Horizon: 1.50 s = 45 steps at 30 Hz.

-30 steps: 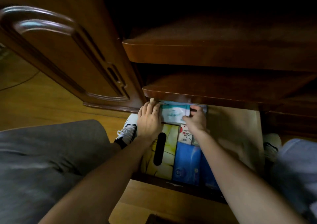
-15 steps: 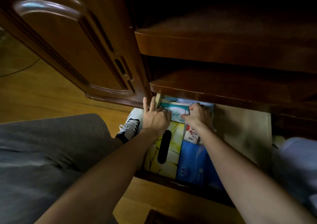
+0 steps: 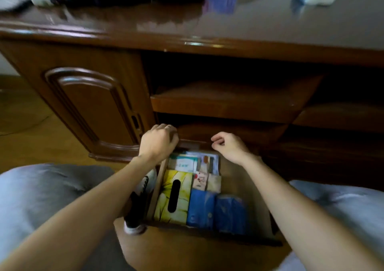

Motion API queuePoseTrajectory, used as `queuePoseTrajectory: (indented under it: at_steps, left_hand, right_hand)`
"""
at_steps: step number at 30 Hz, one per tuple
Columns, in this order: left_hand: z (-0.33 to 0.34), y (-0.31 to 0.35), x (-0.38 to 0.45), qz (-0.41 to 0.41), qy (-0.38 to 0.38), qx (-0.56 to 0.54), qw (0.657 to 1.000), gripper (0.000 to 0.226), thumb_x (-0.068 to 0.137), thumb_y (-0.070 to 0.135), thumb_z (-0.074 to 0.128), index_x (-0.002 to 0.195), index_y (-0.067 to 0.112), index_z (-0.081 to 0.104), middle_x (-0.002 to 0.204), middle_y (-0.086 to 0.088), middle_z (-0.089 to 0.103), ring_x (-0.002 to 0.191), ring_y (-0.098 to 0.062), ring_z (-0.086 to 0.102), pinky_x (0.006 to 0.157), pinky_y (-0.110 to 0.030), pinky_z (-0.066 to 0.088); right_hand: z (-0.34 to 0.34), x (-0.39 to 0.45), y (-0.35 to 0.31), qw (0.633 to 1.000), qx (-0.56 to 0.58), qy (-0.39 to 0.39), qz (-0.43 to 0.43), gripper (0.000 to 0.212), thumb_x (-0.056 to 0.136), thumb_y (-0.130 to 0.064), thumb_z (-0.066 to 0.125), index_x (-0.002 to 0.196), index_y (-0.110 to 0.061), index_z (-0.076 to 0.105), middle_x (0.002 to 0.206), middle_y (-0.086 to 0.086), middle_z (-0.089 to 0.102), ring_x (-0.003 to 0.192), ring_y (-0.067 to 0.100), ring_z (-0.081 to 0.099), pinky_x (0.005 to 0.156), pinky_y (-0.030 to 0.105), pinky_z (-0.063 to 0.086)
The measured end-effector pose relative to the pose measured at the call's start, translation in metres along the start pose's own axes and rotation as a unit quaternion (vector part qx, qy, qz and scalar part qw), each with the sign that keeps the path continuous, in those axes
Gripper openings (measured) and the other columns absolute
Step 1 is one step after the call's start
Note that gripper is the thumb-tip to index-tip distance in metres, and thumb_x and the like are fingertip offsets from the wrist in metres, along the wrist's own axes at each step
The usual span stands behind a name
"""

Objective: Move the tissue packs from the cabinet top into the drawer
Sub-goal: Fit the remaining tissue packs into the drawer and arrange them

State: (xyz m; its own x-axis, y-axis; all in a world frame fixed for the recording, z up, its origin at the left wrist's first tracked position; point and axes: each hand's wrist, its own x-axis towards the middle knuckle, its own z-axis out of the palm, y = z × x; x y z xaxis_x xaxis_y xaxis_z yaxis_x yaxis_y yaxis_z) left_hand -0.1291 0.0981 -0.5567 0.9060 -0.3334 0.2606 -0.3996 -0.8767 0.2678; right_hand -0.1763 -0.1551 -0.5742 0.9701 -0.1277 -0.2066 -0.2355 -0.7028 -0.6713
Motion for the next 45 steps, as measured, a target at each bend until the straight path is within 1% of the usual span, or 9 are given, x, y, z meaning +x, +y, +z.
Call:
queuePoseTrajectory:
  at_steps: [4, 7, 11, 15, 20, 27, 34, 37, 45]
  left_hand:
    - [-0.078, 0.038, 0.017, 0.080, 0.123, -0.007, 0.989, 0.026, 0.094, 0.034, 0.054, 0.106, 0.025, 0.074, 0.105, 0.007, 0.073, 0.097, -0.017, 0.069, 0.064, -0.029, 0.052]
    - [-0.139, 0.070, 0.046, 0.158, 0.236, -0.017, 0.959, 0.029, 0.094, 0.035, 0.049, 0.104, 0.023, 0.074, 0.097, 0.007, 0.073, 0.095, -0.014, 0.066, 0.060, -0.031, 0.055]
    - [-0.195, 0.100, 0.105, 0.153, 0.248, -0.022, 0.956, 0.024, 0.094, 0.032, 0.053, 0.108, 0.023, 0.070, 0.104, 0.004, 0.068, 0.103, -0.019, 0.060, 0.067, -0.034, 0.051]
    - [-0.203, 0.110, 0.165, 0.101, 0.167, -0.018, 0.981, 0.033, 0.092, 0.037, 0.055, 0.120, 0.025, 0.067, 0.118, 0.002, 0.063, 0.112, -0.022, 0.056, 0.076, -0.038, 0.050]
    - [-0.187, 0.124, 0.233, 0.101, 0.125, -0.005, 0.987, 0.034, 0.090, 0.038, 0.056, 0.121, 0.026, 0.066, 0.119, -0.001, 0.061, 0.112, -0.025, 0.056, 0.072, -0.035, 0.041]
    - [-0.169, 0.165, 0.361, 0.115, 0.108, -0.017, 0.987, 0.051, 0.089, 0.034, 0.058, 0.139, 0.023, 0.054, 0.134, -0.007, 0.053, 0.125, -0.030, 0.050, 0.089, -0.042, 0.048]
    - [-0.126, 0.170, 0.506, 0.081, 0.066, 0.000, 0.995, 0.078, 0.092, 0.050, 0.054, 0.157, 0.020, 0.025, 0.164, -0.002, 0.023, 0.151, -0.027, 0.020, 0.117, -0.050, 0.025]
    - [-0.085, 0.163, 0.535, 0.073, 0.023, 0.019, 0.997, 0.087, 0.088, 0.060, 0.056, 0.158, 0.021, 0.022, 0.165, 0.001, 0.020, 0.153, -0.027, 0.009, 0.119, -0.054, 0.022]
    - [-0.102, 0.178, 0.501, 0.116, 0.102, 0.155, 0.976, 0.067, 0.083, 0.067, 0.048, 0.128, 0.019, 0.056, 0.130, -0.005, 0.054, 0.125, -0.028, 0.047, 0.111, -0.055, 0.027]
  right_hand:
    - [-0.070, -0.036, -0.044, 0.994, -0.003, 0.052, -0.092, 0.009, 0.092, -0.032, 0.067, 0.097, -0.038, 0.072, 0.091, -0.020, 0.072, 0.087, -0.001, 0.067, 0.083, 0.032, 0.058]
    - [-0.128, -0.052, -0.086, 0.966, -0.010, 0.190, -0.173, 0.010, 0.089, -0.042, 0.062, 0.093, -0.044, 0.071, 0.086, -0.027, 0.071, 0.079, -0.005, 0.066, 0.068, 0.021, 0.055]
    - [-0.201, -0.043, -0.132, 0.912, -0.084, 0.353, -0.189, 0.016, 0.089, -0.042, 0.055, 0.100, -0.043, 0.067, 0.092, -0.017, 0.068, 0.090, 0.001, 0.060, 0.068, 0.024, 0.048]
    - [-0.240, -0.012, -0.145, 0.912, -0.235, 0.314, -0.118, 0.028, 0.096, -0.042, 0.056, 0.119, -0.031, 0.067, 0.118, -0.006, 0.066, 0.115, 0.020, 0.057, 0.089, 0.038, 0.049]
    - [-0.271, 0.038, -0.155, 0.930, -0.233, 0.274, -0.073, 0.026, 0.092, -0.055, 0.056, 0.101, -0.035, 0.070, 0.096, -0.011, 0.068, 0.088, 0.015, 0.061, 0.061, 0.026, 0.039]
    - [-0.340, 0.142, -0.138, 0.911, -0.257, 0.321, 0.008, 0.055, 0.093, -0.046, 0.059, 0.143, -0.028, 0.046, 0.145, 0.008, 0.050, 0.135, 0.031, 0.043, 0.102, 0.048, 0.044]
    - [-0.400, 0.243, -0.090, 0.905, -0.213, 0.306, 0.206, 0.067, 0.091, -0.062, 0.048, 0.148, -0.028, 0.037, 0.153, 0.010, 0.038, 0.146, 0.034, 0.026, 0.110, 0.070, 0.025]
    - [-0.402, 0.271, -0.063, 0.906, -0.255, 0.280, 0.188, 0.066, 0.093, -0.064, 0.037, 0.146, -0.025, 0.043, 0.152, 0.010, 0.044, 0.143, 0.033, 0.033, 0.111, 0.061, 0.033]
    - [-0.396, 0.253, -0.076, 0.911, -0.308, 0.251, 0.110, 0.053, 0.100, -0.051, 0.032, 0.144, -0.024, 0.046, 0.150, 0.010, 0.042, 0.139, 0.033, 0.035, 0.106, 0.048, 0.037]
